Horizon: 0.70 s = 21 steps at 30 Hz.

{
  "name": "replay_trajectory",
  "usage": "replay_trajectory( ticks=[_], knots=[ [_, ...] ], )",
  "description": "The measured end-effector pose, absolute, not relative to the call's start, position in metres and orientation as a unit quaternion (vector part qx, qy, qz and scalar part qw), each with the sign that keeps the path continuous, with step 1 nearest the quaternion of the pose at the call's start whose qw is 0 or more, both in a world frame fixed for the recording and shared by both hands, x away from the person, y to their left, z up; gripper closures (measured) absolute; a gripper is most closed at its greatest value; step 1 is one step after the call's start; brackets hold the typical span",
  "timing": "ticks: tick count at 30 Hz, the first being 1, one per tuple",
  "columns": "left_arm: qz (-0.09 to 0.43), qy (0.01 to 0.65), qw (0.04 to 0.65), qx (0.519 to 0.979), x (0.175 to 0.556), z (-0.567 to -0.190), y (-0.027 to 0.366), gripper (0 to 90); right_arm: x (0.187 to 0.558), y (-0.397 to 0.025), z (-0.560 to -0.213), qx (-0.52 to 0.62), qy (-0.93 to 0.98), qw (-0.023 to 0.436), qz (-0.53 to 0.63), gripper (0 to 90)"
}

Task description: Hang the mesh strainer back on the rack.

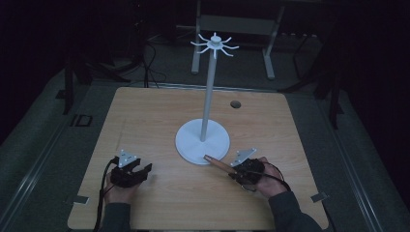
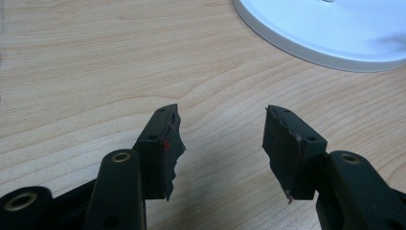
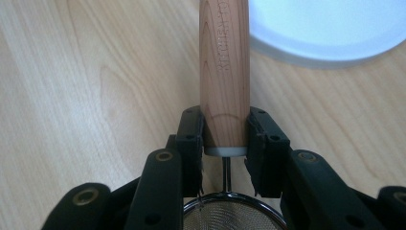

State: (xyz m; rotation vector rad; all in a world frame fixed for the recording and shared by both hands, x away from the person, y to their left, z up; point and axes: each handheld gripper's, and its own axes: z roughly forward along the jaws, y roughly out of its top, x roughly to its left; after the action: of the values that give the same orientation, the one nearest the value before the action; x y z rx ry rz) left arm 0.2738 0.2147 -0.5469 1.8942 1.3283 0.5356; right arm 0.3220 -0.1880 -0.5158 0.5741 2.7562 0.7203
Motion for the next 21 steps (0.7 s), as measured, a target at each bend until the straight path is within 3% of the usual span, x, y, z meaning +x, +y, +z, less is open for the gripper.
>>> replay_trajectory(
  ticks=[21],
  knots=[
    [0.209, 0.518, 0.373, 0.74, 0.275, -0.548, 0.213, 47.3, 0.327, -0.197, -0.496, 0.24, 0.905, 0.149, 0.319, 69.4]
  ],
)
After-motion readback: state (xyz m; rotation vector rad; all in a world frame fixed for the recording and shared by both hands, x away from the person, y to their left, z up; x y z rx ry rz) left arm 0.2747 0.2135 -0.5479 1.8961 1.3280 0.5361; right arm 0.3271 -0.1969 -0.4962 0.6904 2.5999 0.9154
